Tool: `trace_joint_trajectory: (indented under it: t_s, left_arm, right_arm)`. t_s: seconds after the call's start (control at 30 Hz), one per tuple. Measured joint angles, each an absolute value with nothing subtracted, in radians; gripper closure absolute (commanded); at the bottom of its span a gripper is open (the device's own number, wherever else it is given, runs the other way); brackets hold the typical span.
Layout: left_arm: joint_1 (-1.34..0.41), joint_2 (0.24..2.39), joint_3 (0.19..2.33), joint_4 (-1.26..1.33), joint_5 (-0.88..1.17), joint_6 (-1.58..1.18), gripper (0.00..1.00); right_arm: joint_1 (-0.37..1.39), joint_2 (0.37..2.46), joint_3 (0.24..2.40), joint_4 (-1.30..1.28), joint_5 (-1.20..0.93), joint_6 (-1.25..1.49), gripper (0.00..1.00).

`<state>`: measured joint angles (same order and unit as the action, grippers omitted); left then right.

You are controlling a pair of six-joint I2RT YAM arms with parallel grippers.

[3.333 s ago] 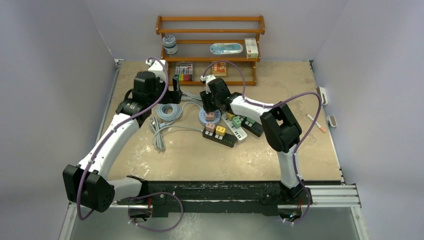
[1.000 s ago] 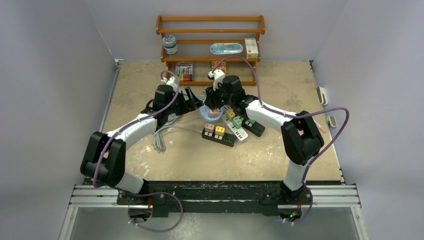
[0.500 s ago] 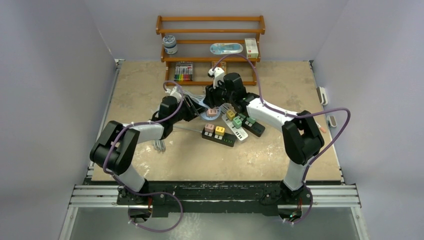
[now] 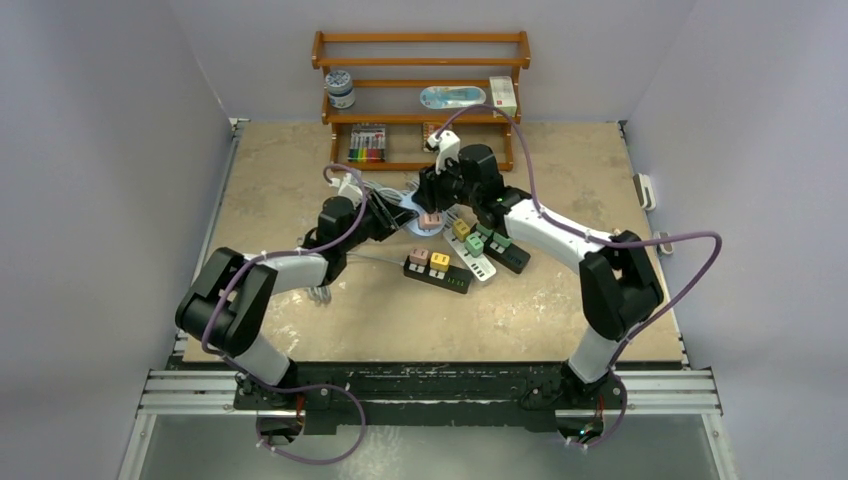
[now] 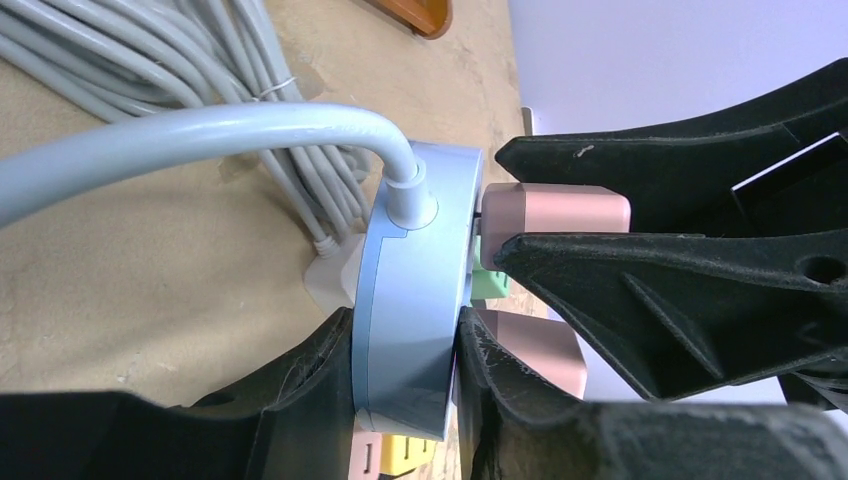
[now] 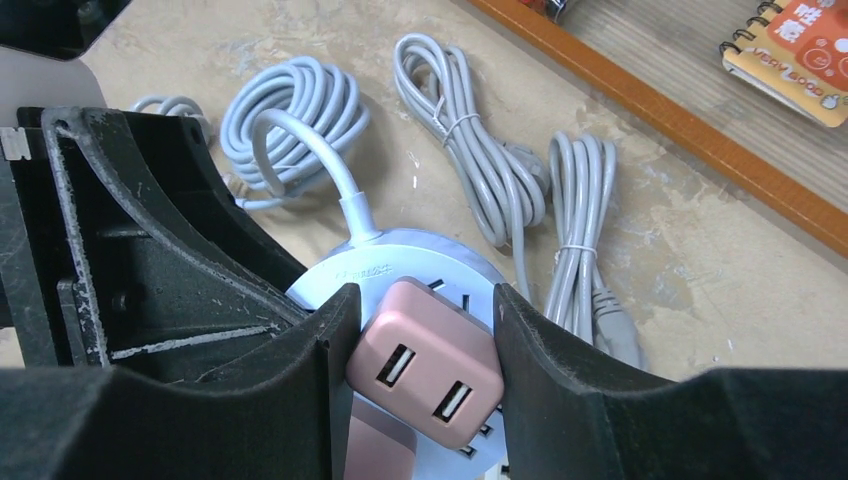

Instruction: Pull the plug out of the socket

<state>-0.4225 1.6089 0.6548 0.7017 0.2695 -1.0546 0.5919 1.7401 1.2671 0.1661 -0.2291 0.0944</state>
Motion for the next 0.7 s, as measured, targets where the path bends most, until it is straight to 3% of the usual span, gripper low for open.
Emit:
trace_joint_trajectory:
  t_s: [0.43,0.7]
  left_arm:
    - [-0.41,1.587,0.64,0.48,0.047,-0.957,1.0]
    - [-0.41,1.581,0.644,0.479,-0.001,-0.933,1.0]
  right_arm:
    - [0.581,1.514,1.249,0.289,-0.33,0.16,1.0]
    - [0.376,1.47,1.138,0.372,-0.383,0.283,1.0]
